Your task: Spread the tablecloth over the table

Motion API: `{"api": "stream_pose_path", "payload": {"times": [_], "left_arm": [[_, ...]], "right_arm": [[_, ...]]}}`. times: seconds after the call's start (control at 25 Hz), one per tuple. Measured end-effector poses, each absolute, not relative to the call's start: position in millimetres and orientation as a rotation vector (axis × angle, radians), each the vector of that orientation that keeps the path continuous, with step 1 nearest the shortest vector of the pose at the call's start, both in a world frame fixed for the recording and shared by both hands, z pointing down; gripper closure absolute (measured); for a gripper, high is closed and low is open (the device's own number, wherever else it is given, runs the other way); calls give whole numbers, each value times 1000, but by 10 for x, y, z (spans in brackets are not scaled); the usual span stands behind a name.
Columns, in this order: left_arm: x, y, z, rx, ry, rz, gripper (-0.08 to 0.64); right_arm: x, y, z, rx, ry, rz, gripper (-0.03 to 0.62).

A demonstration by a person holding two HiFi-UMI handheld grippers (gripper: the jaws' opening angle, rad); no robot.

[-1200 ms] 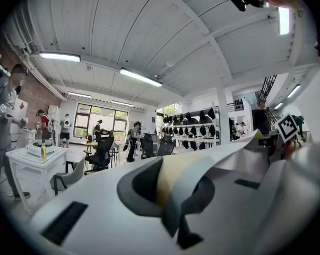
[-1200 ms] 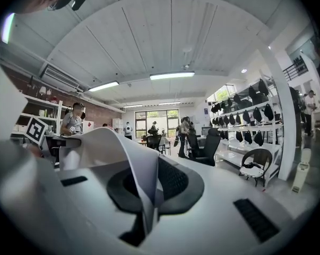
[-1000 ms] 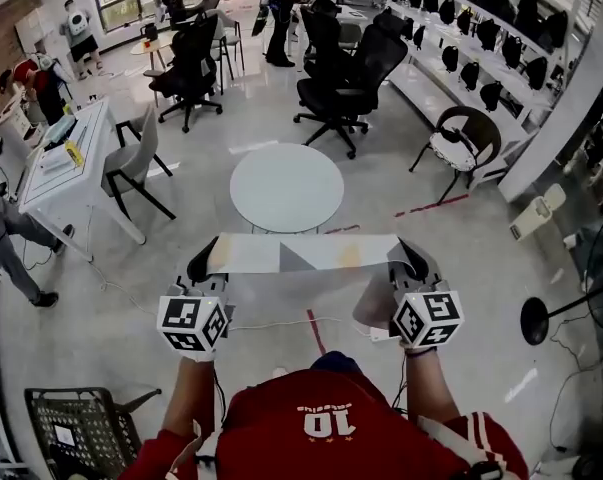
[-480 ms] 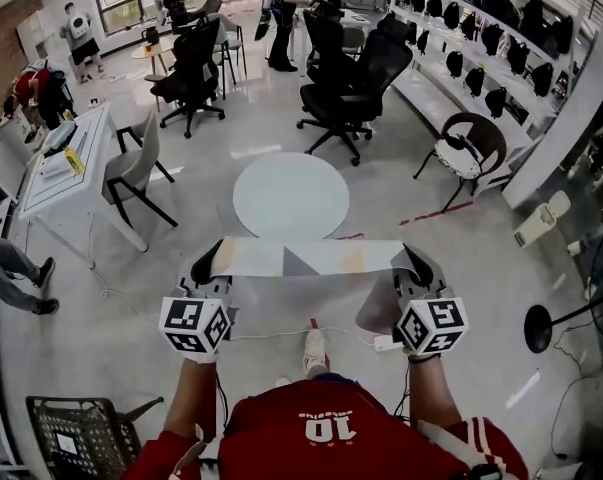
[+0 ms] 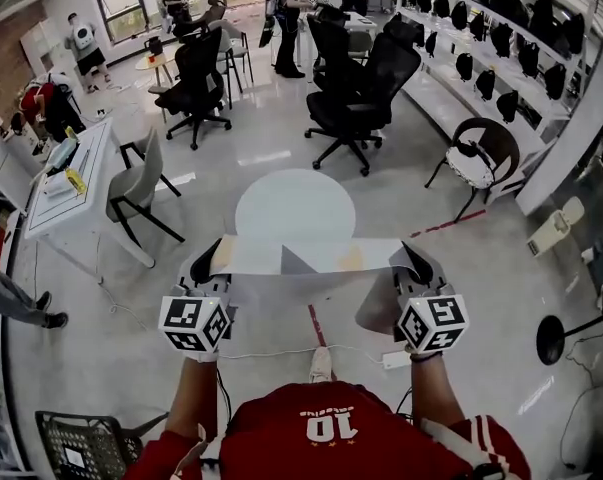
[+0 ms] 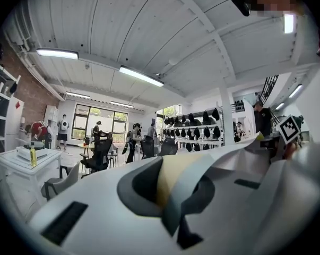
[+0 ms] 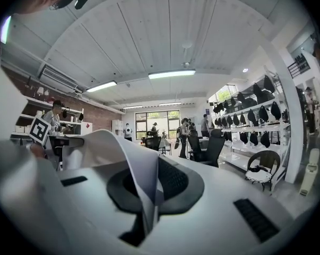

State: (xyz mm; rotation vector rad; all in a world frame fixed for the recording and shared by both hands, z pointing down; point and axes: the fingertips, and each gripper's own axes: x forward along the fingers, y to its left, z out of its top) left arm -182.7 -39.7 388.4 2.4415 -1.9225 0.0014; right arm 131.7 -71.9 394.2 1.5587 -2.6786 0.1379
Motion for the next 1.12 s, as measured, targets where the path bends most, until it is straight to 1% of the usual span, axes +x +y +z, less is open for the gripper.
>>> {"api": "stream_pose_path", "payload": {"times": [0.6,0.84,1.12], "left_arm": [[-1805,-1457,3778,2369,-1999,5,548],[-1660,-1663,3742,2358,-2041,20,548],[-1727,-1786,3738,2340,-2055,51,548]], "right_arm": [[1330,-1925,3868,1500,-2752,158,575],[1457,-2221,3845,1484,-2791,194,575],[1379,-2407,3795,1464,-2809,175,575]]}}
